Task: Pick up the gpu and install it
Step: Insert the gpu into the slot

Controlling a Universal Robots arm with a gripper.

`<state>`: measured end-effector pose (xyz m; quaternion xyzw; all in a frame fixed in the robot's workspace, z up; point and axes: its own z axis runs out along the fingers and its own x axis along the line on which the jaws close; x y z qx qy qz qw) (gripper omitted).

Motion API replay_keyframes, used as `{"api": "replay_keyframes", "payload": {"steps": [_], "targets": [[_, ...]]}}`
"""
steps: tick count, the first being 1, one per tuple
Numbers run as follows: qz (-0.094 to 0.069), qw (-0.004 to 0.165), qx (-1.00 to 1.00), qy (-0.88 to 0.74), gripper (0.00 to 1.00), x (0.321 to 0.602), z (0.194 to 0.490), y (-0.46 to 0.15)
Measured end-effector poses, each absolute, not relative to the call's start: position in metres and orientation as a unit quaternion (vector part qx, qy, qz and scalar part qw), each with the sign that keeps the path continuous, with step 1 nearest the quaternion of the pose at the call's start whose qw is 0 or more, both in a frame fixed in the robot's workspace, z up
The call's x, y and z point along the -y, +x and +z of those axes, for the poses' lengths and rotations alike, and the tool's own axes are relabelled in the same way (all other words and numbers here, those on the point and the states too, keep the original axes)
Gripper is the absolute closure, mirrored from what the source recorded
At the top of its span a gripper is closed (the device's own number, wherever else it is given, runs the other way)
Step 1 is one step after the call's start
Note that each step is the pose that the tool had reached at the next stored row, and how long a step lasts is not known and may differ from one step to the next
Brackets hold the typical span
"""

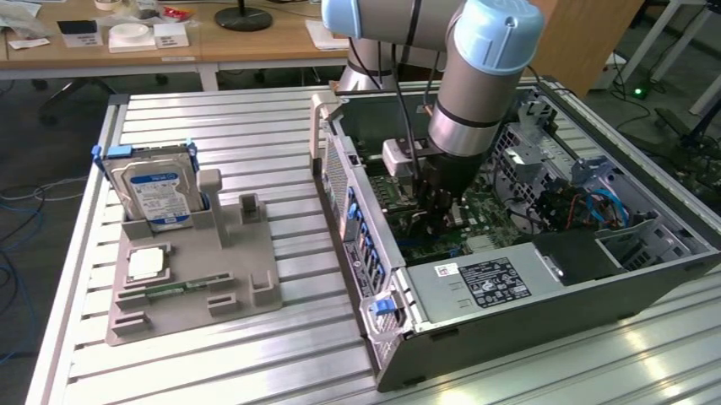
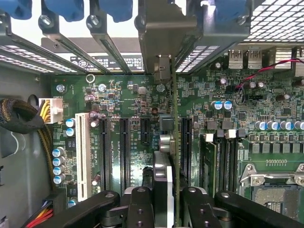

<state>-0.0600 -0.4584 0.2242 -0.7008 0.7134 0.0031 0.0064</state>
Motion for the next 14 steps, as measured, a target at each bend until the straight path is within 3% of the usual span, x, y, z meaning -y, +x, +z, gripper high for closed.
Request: {"api": "replay_keyframes", "payload": {"steps": [14], "targets": [[0.003,0.006,-0.713,-0.701,0.72,0.4590,0.2214,-0.0600]]}}
